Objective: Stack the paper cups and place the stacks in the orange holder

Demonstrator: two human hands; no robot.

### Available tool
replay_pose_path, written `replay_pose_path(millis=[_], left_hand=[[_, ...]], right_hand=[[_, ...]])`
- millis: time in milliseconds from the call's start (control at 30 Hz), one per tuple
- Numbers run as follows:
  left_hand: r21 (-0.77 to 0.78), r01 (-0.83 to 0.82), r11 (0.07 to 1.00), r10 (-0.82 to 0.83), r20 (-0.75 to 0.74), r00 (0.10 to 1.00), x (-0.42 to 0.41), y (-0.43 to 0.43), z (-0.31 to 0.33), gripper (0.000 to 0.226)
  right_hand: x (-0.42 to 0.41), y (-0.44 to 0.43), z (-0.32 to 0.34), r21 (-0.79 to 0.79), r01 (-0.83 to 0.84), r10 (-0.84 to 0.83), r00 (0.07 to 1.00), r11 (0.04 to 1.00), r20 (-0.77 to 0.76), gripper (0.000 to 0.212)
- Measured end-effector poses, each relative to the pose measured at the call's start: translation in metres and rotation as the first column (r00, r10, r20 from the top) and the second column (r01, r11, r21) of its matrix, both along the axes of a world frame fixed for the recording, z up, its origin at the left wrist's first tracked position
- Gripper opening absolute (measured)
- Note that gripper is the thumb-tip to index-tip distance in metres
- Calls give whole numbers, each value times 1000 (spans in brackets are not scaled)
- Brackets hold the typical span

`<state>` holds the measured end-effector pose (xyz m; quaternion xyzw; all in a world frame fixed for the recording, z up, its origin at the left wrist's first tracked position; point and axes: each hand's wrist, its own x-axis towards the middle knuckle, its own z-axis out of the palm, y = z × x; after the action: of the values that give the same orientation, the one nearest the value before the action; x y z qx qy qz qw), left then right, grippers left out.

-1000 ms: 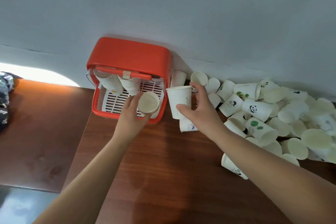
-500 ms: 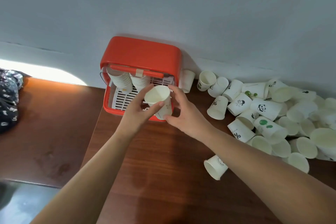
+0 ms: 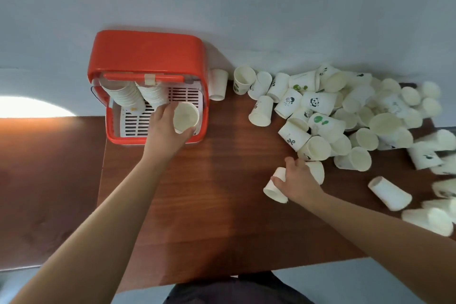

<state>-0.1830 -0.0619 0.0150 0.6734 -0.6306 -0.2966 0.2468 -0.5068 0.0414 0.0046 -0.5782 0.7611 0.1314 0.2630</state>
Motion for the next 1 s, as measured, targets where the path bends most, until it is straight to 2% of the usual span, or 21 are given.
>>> replay_pose_path(millis=[67,133,200,300,333,400,433,500,533,567,633,667,733,800,833,867,900,933,967,1000], left_hand=[[55,17,998,-20,48,999,-3,-4,-5,80],[43,14,999,-18,99,995,-6,-4,-8,82],[-67,-25,997,32,114,993,-12,6,-7,76],[-270,-28,962,47,65,997,-27,33,-3,50],[-274,35,961,-26,39,999,-34,43,-5,41],[-185,229,956,-240,-35,970,-52,60,-9,30],[-119,311,943,-322,-89,942,-62,68,-13,32],[16,444,896,-431,-207,878,-82,79,-19,54],[55,518,854,-489,-256,834,-92,83,-20,72],[60,586,808,-550,-280,787,-100,85,-22,87],[21,648,761,-619,-274,736,-116,87,-22,103],[3,636,771,-612,-269,744,-123,88,-20,104],[-95,571,815,-577,-223,786,-138,87,-12,95],[-229,490,841,-530,-162,833,-154,86,-3,79],[-249,449,858,-493,-154,856,-161,85,1,73],[-237,405,883,-447,-162,880,-168,85,6,71],[-210,354,911,-391,-170,904,-174,85,9,71],[-177,292,940,-322,-176,930,-178,85,11,72],[-142,219,965,-243,-179,953,-182,87,12,73],[-103,140,985,-157,-180,971,-184,89,14,74]], right_hand=[[5,4,-9,2,36,-36,999,999,-11,68],[12,3,-17,-33,41,-41,999,999,-10,67],[19,0,-23,-67,43,-44,999,997,-13,63],[24,-3,-30,-36,70,-69,998,997,11,51],[24,-4,-32,-24,76,-76,997,997,34,48],[23,-7,-33,-25,87,-84,992,996,98,43],[23,-9,-30,-43,111,-104,983,993,154,41],[20,-17,-22,-97,229,-195,940,968,279,38],[18,-22,-17,-98,327,-273,892,940,361,37],[16,-28,-8,-42,453,-383,795,890,470,37],[11,-37,10,219,639,-575,423,737,700,36],[7,-39,18,356,650,-622,234,671,747,35],[-3,-38,32,535,604,-667,-7,591,745,33],[-15,-35,39,628,530,-696,-94,570,711,29],[-21,-33,42,624,512,-704,-51,590,708,31],[-28,-32,42,549,517,-680,92,657,727,36],[-37,-31,39,394,503,-593,334,769,733,41],[-49,-31,35,180,428,-427,598,886,678,43],[-60,-31,32,-36,295,-223,793,955,567,42],[-72,-31,30,-180,157,-54,878,971,476,43]])
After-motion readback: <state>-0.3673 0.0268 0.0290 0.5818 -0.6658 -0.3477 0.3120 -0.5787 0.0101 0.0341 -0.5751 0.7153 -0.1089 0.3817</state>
